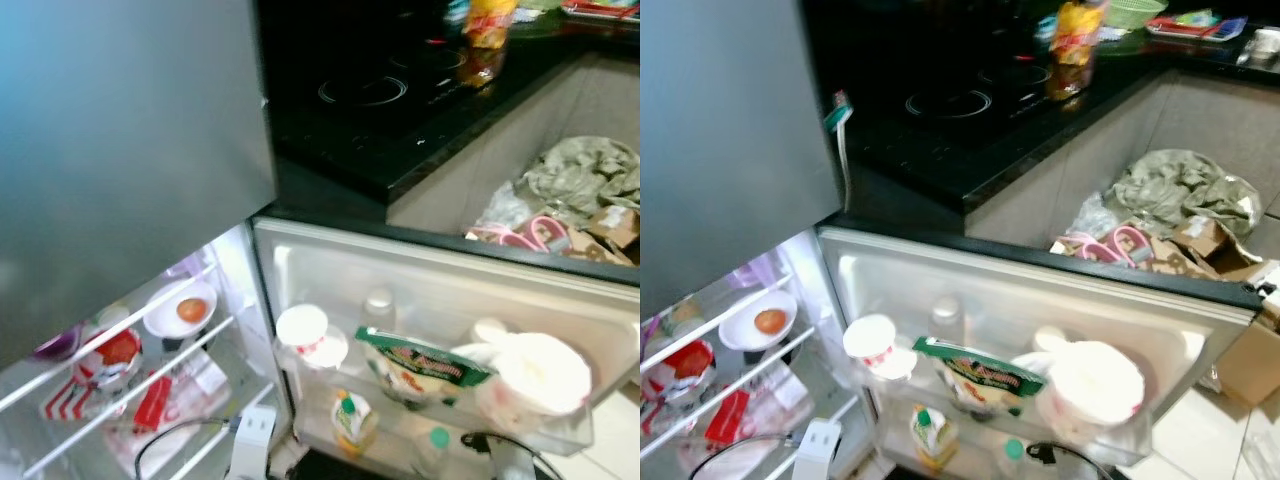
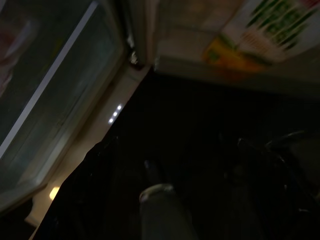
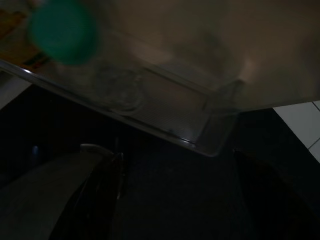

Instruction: Restocking fridge

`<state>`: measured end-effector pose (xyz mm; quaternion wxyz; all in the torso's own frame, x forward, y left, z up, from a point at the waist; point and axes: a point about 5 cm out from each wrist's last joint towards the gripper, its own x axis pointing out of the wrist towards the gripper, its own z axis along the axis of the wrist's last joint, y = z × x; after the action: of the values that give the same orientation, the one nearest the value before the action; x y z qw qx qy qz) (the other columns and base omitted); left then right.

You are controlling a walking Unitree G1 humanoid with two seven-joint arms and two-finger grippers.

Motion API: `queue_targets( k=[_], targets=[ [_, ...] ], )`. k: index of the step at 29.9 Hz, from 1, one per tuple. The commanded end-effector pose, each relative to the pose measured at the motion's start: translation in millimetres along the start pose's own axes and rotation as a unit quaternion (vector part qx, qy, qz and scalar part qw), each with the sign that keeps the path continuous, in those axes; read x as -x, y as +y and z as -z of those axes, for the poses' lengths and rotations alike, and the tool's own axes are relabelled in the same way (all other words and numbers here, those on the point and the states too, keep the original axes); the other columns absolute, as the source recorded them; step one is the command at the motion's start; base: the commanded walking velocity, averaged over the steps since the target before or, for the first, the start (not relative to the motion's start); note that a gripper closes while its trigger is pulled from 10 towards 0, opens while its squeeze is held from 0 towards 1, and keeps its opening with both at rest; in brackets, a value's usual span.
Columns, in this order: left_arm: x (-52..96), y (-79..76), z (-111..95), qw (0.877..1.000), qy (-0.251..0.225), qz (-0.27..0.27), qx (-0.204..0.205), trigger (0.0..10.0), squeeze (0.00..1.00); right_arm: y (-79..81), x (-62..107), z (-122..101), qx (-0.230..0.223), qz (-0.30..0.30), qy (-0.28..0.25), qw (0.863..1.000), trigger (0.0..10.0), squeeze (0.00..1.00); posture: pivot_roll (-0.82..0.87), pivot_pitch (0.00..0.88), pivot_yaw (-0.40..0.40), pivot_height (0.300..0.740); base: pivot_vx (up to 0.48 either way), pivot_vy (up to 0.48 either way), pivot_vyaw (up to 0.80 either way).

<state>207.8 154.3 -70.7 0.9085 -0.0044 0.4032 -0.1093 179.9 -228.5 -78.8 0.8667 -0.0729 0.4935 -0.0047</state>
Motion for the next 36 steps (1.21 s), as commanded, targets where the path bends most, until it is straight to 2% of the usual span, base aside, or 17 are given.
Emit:
queue_targets(
  k=[1, 20, 36],
  targets=[
    [1.8, 1.0, 7, 1.000, 0.008, -0.003, 0.006, 10.0, 0.00, 4.4, -0.2, 2, 0.003, -0.006, 0.001, 1.000, 10.0, 0.00, -0.18, 0.064, 0.002, 0.740, 0.000, 0.000, 0.00],
    [2.2, 3.9, 4, 1.000, 0.004, 0.004, 0.001, 10.0, 0.00, 9.4, -0.2, 7, -0.010, -0.008, 0.007, 1.000, 10.0, 0.00, -0.18, 0.066, 0.013, 0.740, 0.000, 0.000, 0.00],
    [1.1, 2.1, 2, 1.000, 0.007, 0.012, -0.011, 10.0, 0.00, 8.1, 0.8, 13, -0.018, -0.004, 0.012, 1.000, 10.0, 0.00, -0.19, 0.052, 0.027, 0.740, -0.261, 0.000, 0.00]
  ],
)
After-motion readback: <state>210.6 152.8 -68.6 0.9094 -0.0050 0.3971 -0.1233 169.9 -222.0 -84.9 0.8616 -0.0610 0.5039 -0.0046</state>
